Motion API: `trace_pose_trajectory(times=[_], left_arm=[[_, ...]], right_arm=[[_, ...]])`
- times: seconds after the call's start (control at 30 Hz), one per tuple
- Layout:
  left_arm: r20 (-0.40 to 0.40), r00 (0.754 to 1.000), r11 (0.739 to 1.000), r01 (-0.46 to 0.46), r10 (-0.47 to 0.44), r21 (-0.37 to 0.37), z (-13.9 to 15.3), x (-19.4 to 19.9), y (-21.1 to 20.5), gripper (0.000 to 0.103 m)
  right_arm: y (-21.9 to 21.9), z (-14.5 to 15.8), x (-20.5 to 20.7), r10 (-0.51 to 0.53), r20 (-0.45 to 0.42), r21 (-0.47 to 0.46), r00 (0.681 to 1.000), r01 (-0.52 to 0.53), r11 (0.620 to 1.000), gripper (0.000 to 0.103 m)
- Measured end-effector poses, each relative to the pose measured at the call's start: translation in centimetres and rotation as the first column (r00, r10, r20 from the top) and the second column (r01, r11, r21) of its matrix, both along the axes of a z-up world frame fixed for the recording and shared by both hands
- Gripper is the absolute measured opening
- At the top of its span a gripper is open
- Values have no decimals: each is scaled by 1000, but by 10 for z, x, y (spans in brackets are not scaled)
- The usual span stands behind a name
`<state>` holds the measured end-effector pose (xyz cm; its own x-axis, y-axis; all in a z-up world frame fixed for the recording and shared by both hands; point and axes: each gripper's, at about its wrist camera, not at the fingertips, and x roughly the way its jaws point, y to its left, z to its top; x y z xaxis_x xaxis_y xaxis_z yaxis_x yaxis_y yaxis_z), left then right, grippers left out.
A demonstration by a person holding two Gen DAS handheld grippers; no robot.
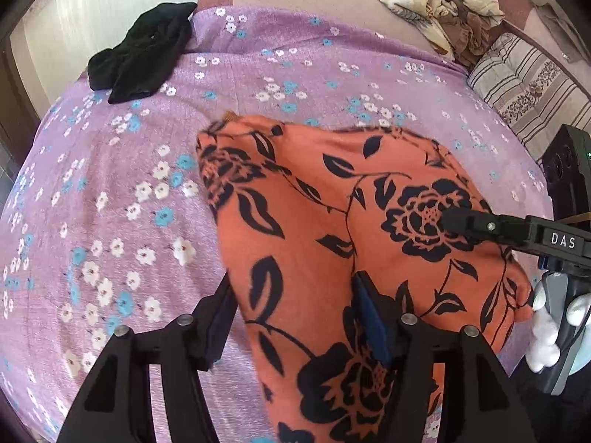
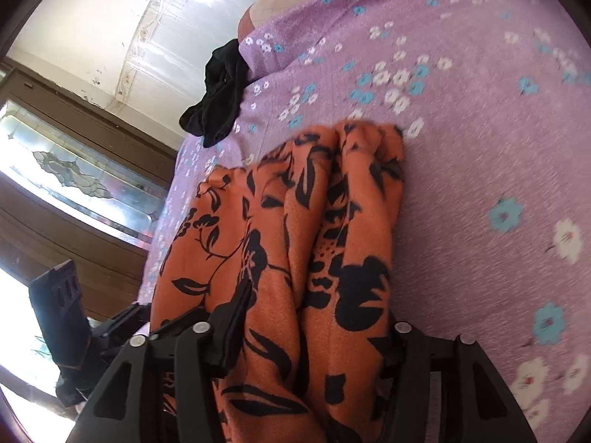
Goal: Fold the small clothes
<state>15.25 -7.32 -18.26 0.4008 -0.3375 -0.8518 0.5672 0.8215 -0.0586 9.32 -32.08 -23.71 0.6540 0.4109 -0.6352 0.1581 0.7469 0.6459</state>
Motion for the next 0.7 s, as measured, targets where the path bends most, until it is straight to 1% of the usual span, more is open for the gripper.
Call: trace_pose_trajectory(times=[0.07, 0.17, 0.2, 0.27, 0.33, 0.37, 0.43, 0.5, 0.53, 0.57, 0.6, 0.63, 0.7], left_arm=[[56, 998, 1000, -27, 27, -7, 13, 6, 6, 68], [121, 989, 996, -81, 84, -27, 31, 20, 14, 70], [122, 987, 995, -96, 100, -37, 34, 26, 15, 71], [110, 985, 990, -126, 132, -60, 36, 38, 15, 71], [90, 983, 986, -158, 162, -45, 30, 52, 11, 71], [72, 983, 985, -170, 171, -27, 24, 58, 8, 71], [38, 983, 984, -179, 178, 22, 8, 68, 1, 71], [5, 983, 977, -184, 184, 112, -15, 76, -8, 71], [-15, 982, 973, -184, 187, 143, -26, 79, -10, 71], [-22, 982, 972, -181, 186, 151, -34, 80, -11, 74], [-11, 982, 971, -183, 187, 153, -36, 79, -10, 80], [6, 982, 970, -186, 187, 157, -35, 79, -9, 83], [12, 982, 972, -186, 186, 143, -30, 77, -4, 84]], right_arm=[[-13, 10, -4, -44, 22, 11, 999, 44, 999, 58], [-30, 29, -11, -124, 93, 16, 988, 123, 992, 61], [-32, 36, -9, -123, 121, 20, 985, 121, 992, 61], [-27, 50, 2, -82, 184, 24, 979, 79, 997, 60], [-16, 58, 17, -27, 228, 45, 973, 17, 999, 53], [-12, 56, 25, 0, 223, 76, 975, -17, 997, 50], [-6, 43, 38, 16, 171, 135, 985, -39, 990, 49], [-3, 15, 52, 16, 60, 187, 998, -27, 982, 49], [-3, -1, 57, 9, -10, 201, 1000, -7, 980, 48], [-5, -15, 61, -10, -71, 205, 997, 25, 979, 43], [-8, -21, 61, -22, -84, 210, 996, 39, 977, 31], [-9, -22, 62, -22, -75, 223, 997, 38, 974, 30], [-10, -15, 57, -22, -44, 225, 999, 32, 974, 31]])
